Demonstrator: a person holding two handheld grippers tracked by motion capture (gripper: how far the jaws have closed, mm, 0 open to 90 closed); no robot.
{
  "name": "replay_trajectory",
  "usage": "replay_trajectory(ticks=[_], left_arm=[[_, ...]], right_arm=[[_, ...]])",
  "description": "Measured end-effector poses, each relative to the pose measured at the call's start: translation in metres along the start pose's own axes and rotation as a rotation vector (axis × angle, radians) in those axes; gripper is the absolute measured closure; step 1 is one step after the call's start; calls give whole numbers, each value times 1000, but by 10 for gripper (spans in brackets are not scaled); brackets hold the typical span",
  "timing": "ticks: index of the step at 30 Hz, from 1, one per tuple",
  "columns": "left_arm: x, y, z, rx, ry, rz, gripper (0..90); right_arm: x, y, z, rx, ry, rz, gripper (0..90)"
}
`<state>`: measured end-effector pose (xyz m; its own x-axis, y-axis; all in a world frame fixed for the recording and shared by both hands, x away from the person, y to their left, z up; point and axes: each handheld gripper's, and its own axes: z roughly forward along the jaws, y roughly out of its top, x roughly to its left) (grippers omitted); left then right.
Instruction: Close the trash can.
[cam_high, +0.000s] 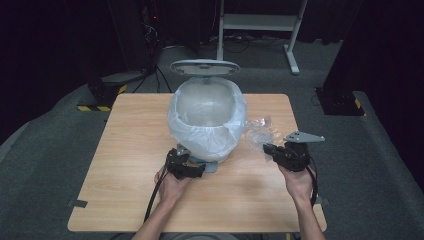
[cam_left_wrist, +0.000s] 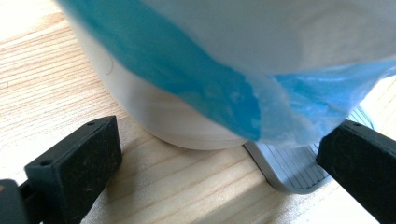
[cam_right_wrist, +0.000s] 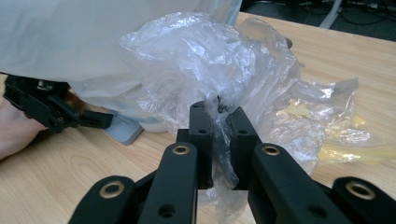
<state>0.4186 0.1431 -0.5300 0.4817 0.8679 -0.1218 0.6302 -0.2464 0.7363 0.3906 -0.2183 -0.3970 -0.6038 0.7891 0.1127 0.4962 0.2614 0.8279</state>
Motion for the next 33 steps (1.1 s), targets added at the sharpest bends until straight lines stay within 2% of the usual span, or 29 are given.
replay_trajectory(ticks=[10, 33], left_arm=[[0, 0, 0, -3, 6, 4, 1], [0, 0, 0, -5, 6, 5, 2]], right_arm=[[0, 9, -7, -20, 22, 6, 839], [-1, 53, -33, -106, 69, -13, 843]])
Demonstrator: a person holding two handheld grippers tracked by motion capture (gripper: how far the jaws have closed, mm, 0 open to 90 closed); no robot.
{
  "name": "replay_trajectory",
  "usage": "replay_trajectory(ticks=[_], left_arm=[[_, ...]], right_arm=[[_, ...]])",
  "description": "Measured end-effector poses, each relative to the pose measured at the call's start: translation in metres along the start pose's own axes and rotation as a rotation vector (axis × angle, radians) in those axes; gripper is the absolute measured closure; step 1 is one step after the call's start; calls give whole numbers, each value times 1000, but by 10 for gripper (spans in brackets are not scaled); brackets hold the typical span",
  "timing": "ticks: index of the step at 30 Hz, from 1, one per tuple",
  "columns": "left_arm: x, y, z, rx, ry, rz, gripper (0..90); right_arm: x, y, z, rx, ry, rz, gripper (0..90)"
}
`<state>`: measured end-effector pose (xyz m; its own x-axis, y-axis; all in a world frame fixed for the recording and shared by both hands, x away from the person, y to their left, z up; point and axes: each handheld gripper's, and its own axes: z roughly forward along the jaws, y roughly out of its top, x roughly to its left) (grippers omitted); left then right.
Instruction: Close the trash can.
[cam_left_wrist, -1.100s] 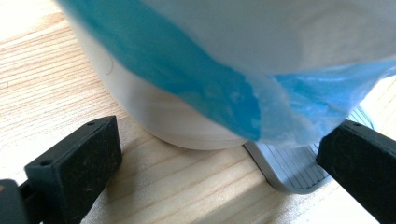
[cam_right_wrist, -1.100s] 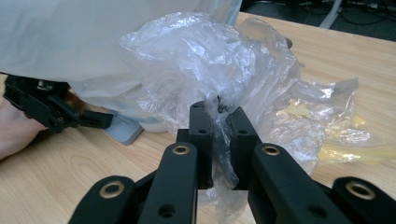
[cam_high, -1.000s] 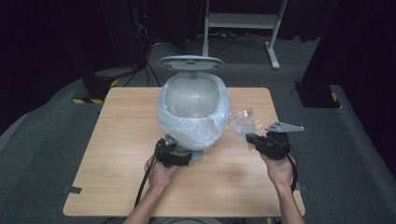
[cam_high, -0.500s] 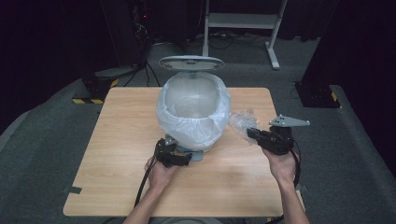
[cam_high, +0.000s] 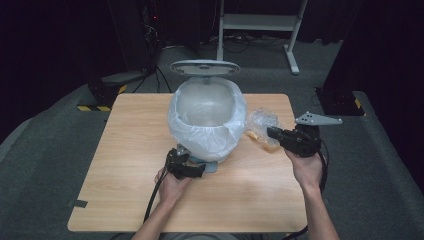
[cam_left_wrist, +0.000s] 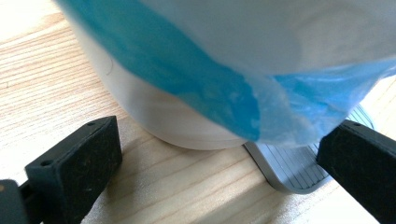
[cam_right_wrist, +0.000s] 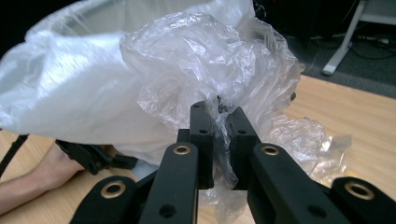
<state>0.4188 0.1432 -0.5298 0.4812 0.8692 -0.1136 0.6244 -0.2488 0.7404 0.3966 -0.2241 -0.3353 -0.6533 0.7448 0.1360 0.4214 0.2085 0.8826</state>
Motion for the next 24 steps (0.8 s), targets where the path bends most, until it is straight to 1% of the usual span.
replay_trajectory(ticks=[5, 11, 16, 17, 19, 20, 22, 23, 24], left_arm=[[0, 0, 0, 2, -2, -3, 2], [0, 0, 0, 0, 0, 1, 2], [0, 0, 0, 0, 0, 1, 2], [0, 0, 0, 6, -7, -5, 2], [0, 0, 0, 1, 0, 0, 2], [0, 0, 0, 6, -7, -5, 2], [0, 0, 0, 0, 0, 1, 2], [0, 0, 0, 5, -7, -5, 2], [0, 0, 0, -1, 1, 2, 2]], right_arm=[[3, 13, 1, -11, 22, -4, 844], [9, 26, 4, -10, 39, -31, 843], [13, 37, 5, -22, 60, -37, 843], [14, 40, 6, -22, 63, -45, 843], [17, 45, 7, -20, 71, -57, 843], [19, 48, 8, -17, 73, -65, 843], [21, 52, 10, -13, 78, -75, 842], [23, 55, 11, -13, 81, -79, 843], [24, 57, 12, -10, 87, -82, 842]])
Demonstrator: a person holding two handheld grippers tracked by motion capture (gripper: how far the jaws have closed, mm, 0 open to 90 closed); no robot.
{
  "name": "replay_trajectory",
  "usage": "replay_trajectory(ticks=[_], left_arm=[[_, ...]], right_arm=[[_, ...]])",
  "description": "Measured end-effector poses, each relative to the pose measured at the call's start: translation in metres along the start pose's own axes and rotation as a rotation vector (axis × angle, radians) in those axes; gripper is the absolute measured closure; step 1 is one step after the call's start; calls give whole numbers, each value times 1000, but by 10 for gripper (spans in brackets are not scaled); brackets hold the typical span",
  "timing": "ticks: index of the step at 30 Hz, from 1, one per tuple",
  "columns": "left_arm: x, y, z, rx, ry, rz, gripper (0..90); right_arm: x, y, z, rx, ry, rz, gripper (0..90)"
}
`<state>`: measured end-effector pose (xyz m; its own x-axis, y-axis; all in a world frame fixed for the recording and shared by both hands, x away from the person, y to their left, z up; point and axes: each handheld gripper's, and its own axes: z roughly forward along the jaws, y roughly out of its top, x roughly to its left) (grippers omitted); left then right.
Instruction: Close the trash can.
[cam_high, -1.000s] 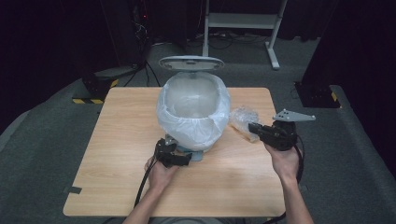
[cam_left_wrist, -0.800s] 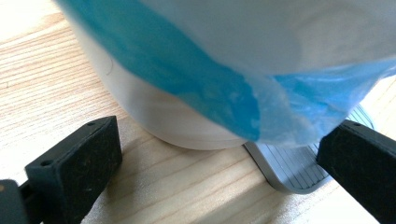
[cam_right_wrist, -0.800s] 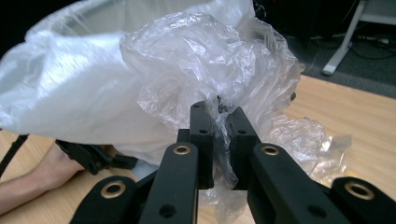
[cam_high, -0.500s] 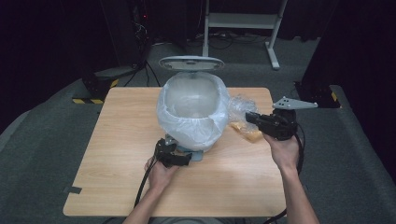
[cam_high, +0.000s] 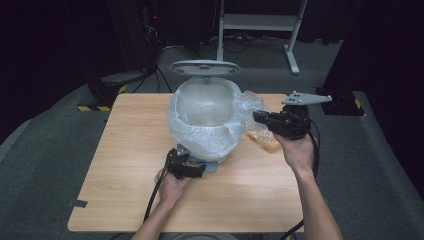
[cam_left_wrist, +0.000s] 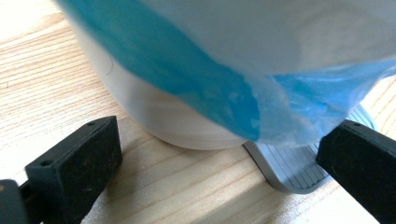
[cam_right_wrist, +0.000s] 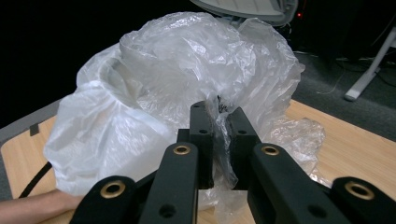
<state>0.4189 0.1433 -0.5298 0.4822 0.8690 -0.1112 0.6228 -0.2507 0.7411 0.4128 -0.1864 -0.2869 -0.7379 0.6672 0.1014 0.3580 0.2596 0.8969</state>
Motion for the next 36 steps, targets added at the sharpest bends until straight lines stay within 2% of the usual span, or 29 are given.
replay_trajectory(ticks=[5, 6, 7, 8, 9, 19, 28, 29, 30, 36], left_arm=[[0, 0, 0, 1, -1, -2, 2], [-1, 0, 0, 7, -14, -12, 2], [0, 0, 0, 0, 0, 0, 2], [-1, 0, 0, 7, -13, -11, 2], [0, 0, 0, 1, -1, -1, 2], [0, 0, 0, 5, -7, -8, 2], [0, 0, 0, 0, -2, -3, 2], [0, 0, 0, 6, -11, -11, 2], [0, 0, 0, 0, -2, -4, 2], [0, 0, 0, 6, -9, -9, 2]], right_arm=[[3, 10, 9, 19, 18, -15, 842], [4, 13, 11, 21, 25, -17, 842], [4, 14, 12, 22, 27, -18, 842], [5, 17, 15, 22, 33, -21, 842], [6, 19, 16, 22, 36, -21, 842], [19, 40, 40, 52, 77, -57, 841], [20, 45, 62, 88, 98, -46, 836], [20, 45, 64, 93, 100, -41, 836], [19, 46, 67, 94, 103, -40, 833], [19, 48, 80, 113, 109, -31, 793]])
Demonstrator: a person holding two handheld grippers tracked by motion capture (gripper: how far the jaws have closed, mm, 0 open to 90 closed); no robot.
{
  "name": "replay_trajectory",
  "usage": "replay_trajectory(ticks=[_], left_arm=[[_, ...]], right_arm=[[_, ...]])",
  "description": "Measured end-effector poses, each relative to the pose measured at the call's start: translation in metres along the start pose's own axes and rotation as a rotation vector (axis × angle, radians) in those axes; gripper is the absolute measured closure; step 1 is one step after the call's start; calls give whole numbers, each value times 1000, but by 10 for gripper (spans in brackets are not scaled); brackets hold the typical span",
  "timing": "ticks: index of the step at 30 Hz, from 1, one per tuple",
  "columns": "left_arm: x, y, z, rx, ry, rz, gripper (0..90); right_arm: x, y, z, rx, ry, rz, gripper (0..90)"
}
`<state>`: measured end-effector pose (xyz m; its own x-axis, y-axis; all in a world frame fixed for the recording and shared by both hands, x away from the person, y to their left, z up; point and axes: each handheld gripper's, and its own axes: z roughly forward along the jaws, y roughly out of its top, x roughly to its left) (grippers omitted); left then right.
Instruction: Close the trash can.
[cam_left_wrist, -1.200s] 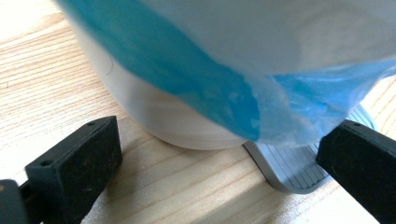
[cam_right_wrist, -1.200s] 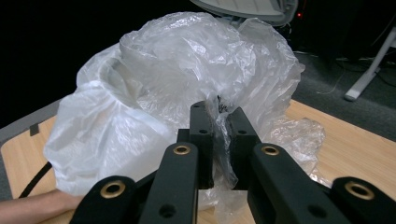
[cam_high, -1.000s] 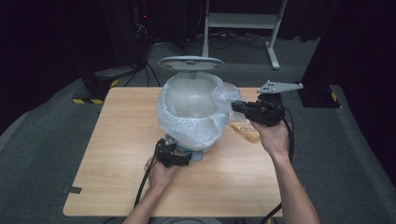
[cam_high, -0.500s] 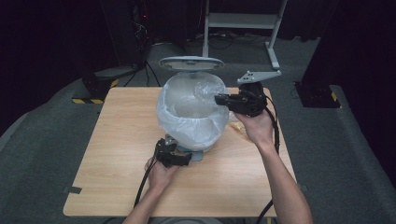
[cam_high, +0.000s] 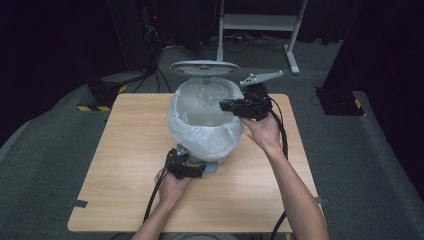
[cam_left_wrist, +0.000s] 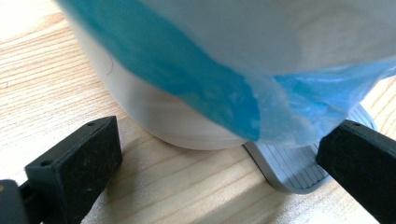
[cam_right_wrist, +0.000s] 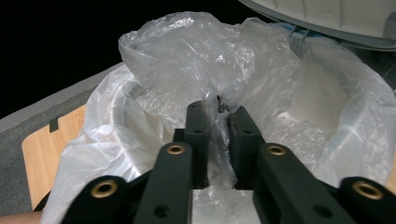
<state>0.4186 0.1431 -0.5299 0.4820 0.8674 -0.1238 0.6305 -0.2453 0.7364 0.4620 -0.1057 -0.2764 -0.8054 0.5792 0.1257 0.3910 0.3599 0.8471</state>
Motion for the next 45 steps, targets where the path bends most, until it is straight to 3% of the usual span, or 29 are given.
replay_trajectory(ticks=[6, 11, 34, 45], left_arm=[[0, 0, 0, -2, 2, 0, 2], [0, 0, 0, 1, -3, -2, 2], [1, 0, 0, -12, 0, -6, 1], [0, 0, 0, -1, 5, 0, 0]], right_arm=[[-4, 0, 11, -6, -7, 27, 556], [-2, 0, 10, -19, -35, 22, 467], [-12, -27, -24, -135, -63, 55, 407], [-19, -55, -42, -192, -94, 77, 414]])
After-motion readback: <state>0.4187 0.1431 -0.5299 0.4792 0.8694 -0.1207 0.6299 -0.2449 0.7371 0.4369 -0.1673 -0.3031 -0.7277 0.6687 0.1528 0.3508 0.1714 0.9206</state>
